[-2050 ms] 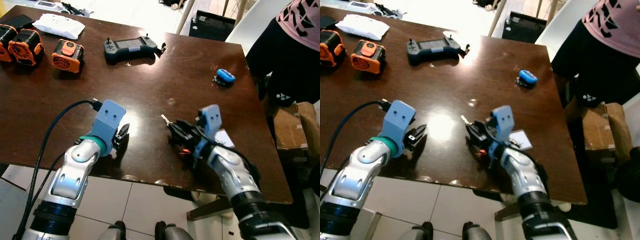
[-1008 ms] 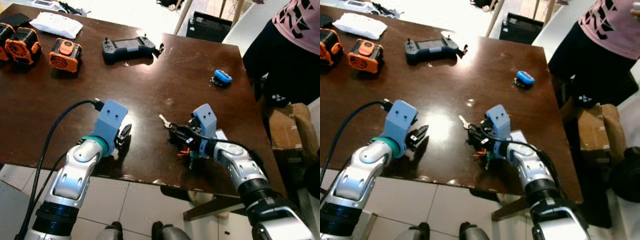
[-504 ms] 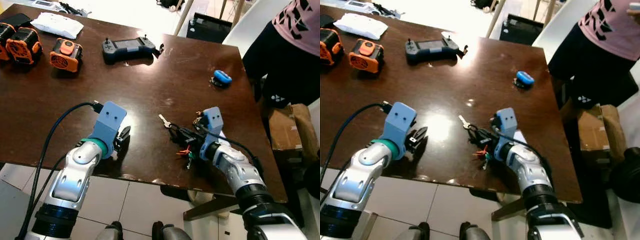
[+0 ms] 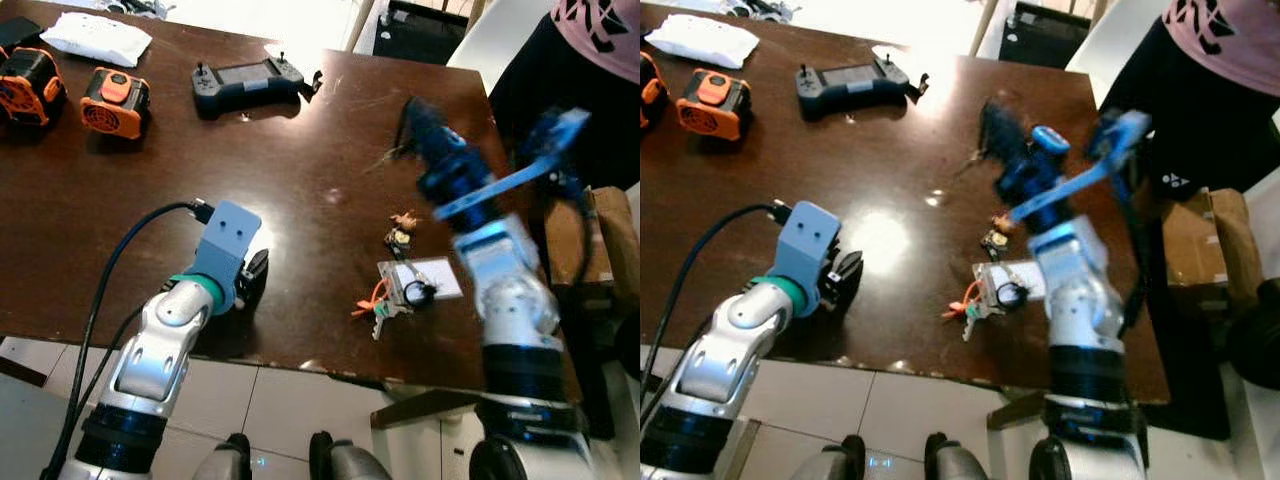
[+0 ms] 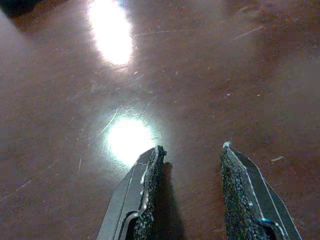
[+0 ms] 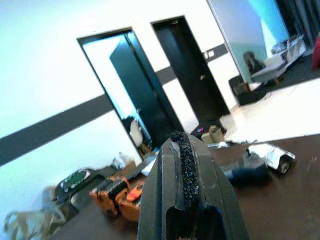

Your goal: Hang keys on a hook

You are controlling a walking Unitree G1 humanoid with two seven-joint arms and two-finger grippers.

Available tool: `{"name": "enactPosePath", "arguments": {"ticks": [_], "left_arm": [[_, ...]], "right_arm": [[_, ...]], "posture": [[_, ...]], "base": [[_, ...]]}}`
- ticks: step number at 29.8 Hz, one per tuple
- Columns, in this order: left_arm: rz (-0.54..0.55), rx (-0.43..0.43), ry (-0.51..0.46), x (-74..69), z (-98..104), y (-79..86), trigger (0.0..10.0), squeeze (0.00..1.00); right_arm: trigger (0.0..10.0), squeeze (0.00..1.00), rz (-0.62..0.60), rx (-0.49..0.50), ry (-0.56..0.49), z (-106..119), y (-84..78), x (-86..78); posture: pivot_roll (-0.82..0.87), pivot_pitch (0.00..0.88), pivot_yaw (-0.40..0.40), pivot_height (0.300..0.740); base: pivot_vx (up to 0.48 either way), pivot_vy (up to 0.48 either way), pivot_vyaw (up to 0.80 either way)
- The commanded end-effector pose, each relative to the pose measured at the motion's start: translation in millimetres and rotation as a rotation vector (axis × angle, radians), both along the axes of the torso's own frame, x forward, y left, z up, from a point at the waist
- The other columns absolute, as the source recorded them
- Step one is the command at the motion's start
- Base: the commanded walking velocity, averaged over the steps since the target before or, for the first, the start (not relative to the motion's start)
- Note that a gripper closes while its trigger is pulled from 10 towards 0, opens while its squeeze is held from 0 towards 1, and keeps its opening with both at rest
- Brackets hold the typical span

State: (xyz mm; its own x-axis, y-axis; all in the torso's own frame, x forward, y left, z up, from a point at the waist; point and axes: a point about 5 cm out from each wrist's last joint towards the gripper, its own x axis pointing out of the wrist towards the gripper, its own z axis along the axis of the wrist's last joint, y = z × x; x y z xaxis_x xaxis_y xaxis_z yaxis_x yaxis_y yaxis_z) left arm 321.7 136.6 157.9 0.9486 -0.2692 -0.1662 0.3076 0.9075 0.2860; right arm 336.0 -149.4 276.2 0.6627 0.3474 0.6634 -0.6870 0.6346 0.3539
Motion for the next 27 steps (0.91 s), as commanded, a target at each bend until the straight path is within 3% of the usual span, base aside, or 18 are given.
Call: {"name": "enactPosePath", "arguments": {"ticks": [1,7,11,14,16,18,27], "left_arm": [[0.000,-0.002,0.033,-3.9,-10.6,-1.9,10.0,0.00],[0.006,-0.004,0.032,-2.4,-12.3,-3.8,10.0,0.00],[0.008,0.000,0.028,-1.5,-12.1,-3.3,10.0,0.00],[-0.004,-0.007,-0.021,-2.8,-6.8,-2.0,10.0,0.00],[0.007,-0.079,-0.122,-6.9,6.2,1.3,10.0,0.00],[0.019,-0.101,-0.153,-8.4,10.1,3.3,10.0,0.00],[0.126,-0.105,-0.290,-19.1,14.6,16.3,10.0,0.00]], "right_arm": [[10.0,0.00,-0.040,0.044,0.004,-1.6,-9.7,-7.1],[10.0,0.00,-0.126,-0.056,0.030,-11.4,-14.0,-15.6],[10.0,0.00,-0.116,-0.075,0.071,-20.8,-9.8,-15.6],[10.0,0.00,-0.117,-0.142,0.126,-35.3,-0.9,-19.2],[10.0,0.00,-0.205,-0.220,0.149,-48.0,-0.9,-21.5],[10.0,0.00,-0.235,-0.241,0.151,-50.8,-1.4,-22.3],[10.0,0.00,-0.320,-0.230,0.113,-47.1,-2.0,-22.3]], "posture": [[-0.13,0.170,-0.059,0.740],[-0.14,0.166,-0.056,0.740],[-0.14,0.166,-0.055,0.740],[-0.14,0.161,-0.053,0.740],[-0.13,0.160,-0.053,0.740],[-0.13,0.160,-0.052,0.740],[-0.12,0.142,-0.049,0.740]], "base": [[0.000,0.000,0.00],[0.000,0.000,0.00],[0.000,0.000,0.00],[0.000,0.000,0.00],[0.000,0.000,0.00],[0.000,0.000,0.00],[-0.075,0.000,0.00]]}}
